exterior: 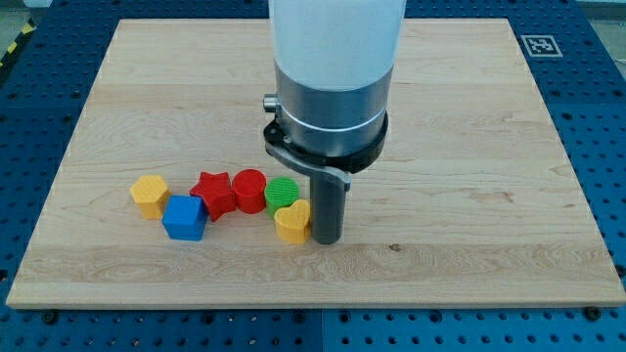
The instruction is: Push the yellow heart and green circle right a bit
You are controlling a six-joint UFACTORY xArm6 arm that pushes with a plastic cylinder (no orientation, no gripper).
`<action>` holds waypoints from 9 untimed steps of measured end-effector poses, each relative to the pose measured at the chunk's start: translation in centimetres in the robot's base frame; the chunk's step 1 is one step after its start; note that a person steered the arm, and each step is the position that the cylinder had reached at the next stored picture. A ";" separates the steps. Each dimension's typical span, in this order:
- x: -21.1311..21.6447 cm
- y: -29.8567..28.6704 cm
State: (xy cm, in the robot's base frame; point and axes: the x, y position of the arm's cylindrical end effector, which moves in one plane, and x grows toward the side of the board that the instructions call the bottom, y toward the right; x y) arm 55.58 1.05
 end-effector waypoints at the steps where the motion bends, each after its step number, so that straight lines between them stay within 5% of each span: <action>1: 0.0 3.0; 8: -3.2 7.5; 9: 0.2 7.4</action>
State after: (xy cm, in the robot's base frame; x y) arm 55.79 8.44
